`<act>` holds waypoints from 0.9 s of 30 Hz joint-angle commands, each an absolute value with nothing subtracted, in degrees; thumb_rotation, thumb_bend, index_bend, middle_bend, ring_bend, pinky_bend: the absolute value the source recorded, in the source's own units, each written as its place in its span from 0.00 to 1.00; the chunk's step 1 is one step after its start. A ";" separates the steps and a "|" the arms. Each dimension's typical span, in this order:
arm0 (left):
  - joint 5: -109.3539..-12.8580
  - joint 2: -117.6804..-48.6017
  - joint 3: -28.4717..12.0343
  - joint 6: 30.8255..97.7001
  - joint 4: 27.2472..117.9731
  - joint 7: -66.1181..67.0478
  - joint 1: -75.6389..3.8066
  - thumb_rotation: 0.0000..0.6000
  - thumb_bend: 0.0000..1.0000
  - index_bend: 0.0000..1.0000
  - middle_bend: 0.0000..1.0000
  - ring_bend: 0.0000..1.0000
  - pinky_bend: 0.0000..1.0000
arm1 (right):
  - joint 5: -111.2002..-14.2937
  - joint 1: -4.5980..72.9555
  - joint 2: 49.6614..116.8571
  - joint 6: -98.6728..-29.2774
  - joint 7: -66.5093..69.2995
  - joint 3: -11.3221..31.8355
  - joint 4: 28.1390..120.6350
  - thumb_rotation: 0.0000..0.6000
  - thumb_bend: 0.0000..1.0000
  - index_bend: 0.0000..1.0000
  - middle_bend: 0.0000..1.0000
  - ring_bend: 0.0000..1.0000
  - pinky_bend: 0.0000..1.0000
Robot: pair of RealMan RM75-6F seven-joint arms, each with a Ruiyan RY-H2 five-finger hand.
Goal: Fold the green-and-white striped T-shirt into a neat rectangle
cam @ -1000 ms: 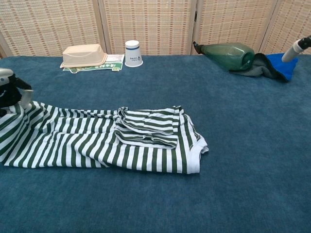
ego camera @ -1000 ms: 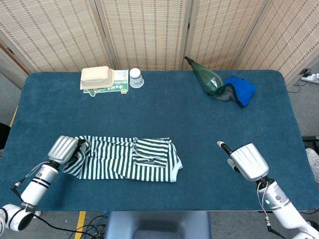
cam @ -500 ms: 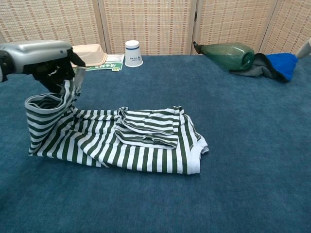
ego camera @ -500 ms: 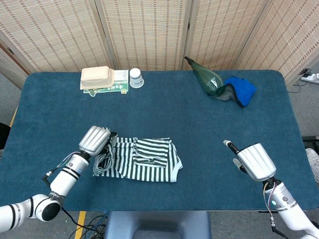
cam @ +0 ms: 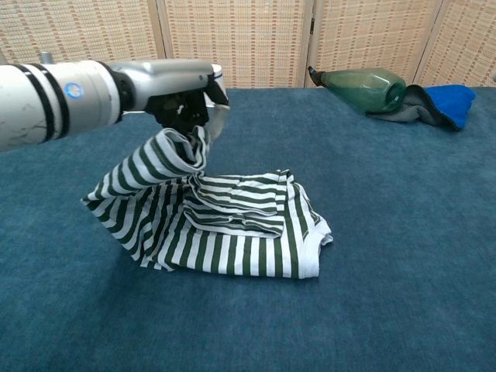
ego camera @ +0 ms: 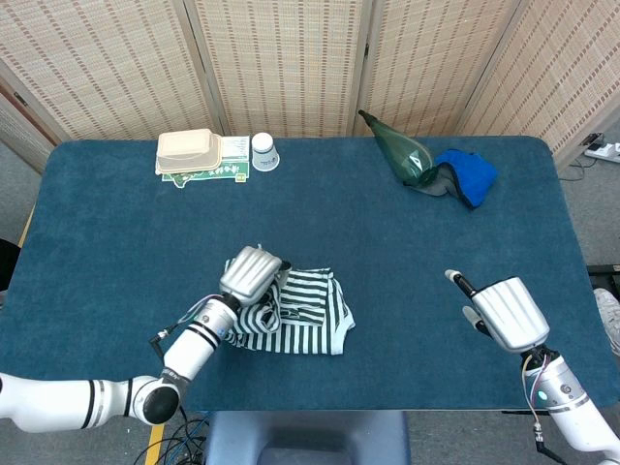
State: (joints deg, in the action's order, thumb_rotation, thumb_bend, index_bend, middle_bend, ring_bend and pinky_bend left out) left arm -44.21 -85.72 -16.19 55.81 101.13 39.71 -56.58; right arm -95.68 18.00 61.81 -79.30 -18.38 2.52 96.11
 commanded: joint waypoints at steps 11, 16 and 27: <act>-31.59 -99.84 -16.99 64.15 94.27 51.27 -66.86 1.00 0.68 0.68 0.88 0.79 0.94 | -95.42 17.55 61.44 -78.89 -17.69 2.40 95.78 1.00 0.27 0.26 0.96 0.97 1.00; -29.85 -103.66 -16.76 65.03 90.20 53.54 -68.92 1.00 0.68 0.68 0.88 0.79 0.94 | -95.39 17.40 61.38 -78.86 -17.32 2.39 95.48 1.00 0.27 0.26 0.96 0.97 1.00; -27.85 -109.77 -18.25 65.64 83.84 55.97 -72.01 1.00 0.68 0.67 0.88 0.79 0.94 | -95.19 17.11 61.32 -78.84 -16.53 2.45 94.79 1.00 0.27 0.26 0.96 0.97 1.00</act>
